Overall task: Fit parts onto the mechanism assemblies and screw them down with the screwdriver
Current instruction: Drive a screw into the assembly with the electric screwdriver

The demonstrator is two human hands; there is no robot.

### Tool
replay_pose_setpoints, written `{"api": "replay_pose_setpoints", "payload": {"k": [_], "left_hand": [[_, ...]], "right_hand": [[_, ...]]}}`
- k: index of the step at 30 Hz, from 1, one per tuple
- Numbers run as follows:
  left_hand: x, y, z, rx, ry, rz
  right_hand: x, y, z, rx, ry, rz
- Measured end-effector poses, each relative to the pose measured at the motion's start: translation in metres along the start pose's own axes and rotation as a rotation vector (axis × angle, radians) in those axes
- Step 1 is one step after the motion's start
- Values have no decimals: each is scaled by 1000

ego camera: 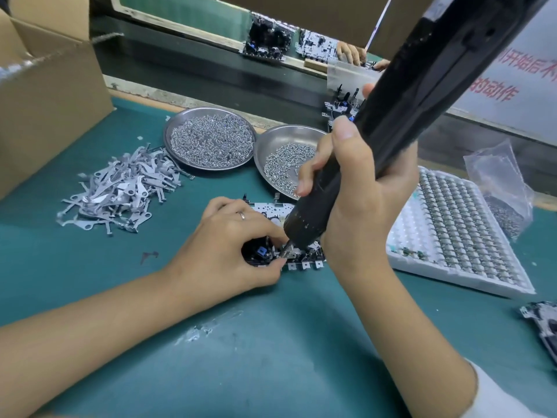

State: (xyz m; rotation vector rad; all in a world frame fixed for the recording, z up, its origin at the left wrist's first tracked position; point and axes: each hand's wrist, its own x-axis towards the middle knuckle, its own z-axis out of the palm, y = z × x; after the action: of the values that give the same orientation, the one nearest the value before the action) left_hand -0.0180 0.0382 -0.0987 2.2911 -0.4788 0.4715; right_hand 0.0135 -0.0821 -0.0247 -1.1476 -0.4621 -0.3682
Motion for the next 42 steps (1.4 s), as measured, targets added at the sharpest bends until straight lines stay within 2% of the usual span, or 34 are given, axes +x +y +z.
{"api": "replay_pose_setpoints", "payload": {"k": [20, 29, 34, 42], "left_hand": [[-1, -2, 1, 16, -2, -12], [-1, 0, 0, -25, 8, -30], [-1, 2, 0, 9, 14, -40], [-2, 1, 1, 16, 29, -29]], "right_hand": [[-2, 4, 2, 54, -72, -52], [10, -2, -12, 33, 33, -115], [9, 8, -12, -22, 10, 31], [8, 6, -16, -56, -22, 44]]}}
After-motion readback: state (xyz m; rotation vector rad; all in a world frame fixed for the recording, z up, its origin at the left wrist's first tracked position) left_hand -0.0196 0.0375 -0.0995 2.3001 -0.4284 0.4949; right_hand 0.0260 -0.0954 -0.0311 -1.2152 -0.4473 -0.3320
